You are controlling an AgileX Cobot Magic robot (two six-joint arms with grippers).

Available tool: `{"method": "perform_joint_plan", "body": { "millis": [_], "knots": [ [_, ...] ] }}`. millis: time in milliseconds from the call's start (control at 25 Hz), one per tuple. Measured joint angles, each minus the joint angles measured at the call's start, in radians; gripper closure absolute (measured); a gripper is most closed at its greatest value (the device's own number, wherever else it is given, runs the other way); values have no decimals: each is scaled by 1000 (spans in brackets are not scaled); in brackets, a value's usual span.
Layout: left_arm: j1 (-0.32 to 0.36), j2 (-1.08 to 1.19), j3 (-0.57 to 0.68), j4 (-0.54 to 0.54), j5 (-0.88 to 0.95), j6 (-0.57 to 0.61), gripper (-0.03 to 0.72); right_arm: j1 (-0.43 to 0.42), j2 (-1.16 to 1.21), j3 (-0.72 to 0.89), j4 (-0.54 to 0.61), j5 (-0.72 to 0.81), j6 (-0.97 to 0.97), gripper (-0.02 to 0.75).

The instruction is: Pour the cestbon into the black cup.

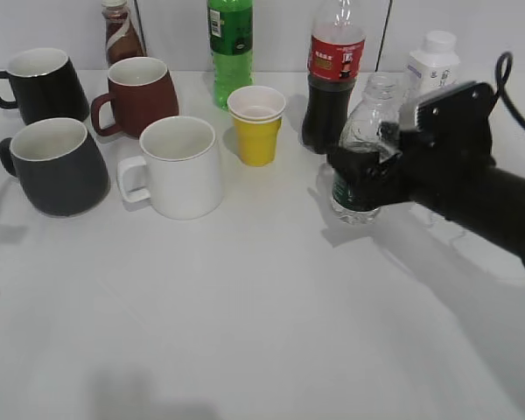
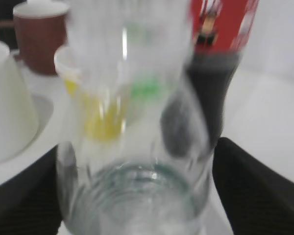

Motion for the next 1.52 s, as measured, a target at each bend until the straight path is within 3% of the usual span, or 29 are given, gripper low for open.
{"method": "perform_joint_plan", "body": {
  "millis": [240, 360, 520, 600, 720, 1000, 1200, 1520],
  "knots": [
    [0, -231, -4, 1, 260, -46, 482, 2, -220, -2, -10, 97, -32, 66],
    [-16, -400, -67, 2, 616, -88, 449, 18, -408, -15, -47, 297, -30, 69],
    [-67, -648, -224, -50, 1085, -102, 307, 44, -669, -22, -93, 572, -18, 86],
    [-95, -734, -286, -85, 1252, -104, 202, 72, -800, -22, -102, 741, -8, 94],
    [-122, -866, -316, -112, 1441, -104, 106, 124, -985, -22, -89, 1032, 20, 103],
    [-128, -1176, -319, -136, 1869, -104, 93, 193, -1373, -22, 72, 1727, 5, 118],
    [-128, -1305, -313, -90, 2023, -104, 101, 194, -1522, 3, 127, 2054, -2, 139],
    [-128, -1326, -234, -120, 1999, -98, 110, 194, -1596, 50, 174, 2055, -17, 143]
  ]
}}
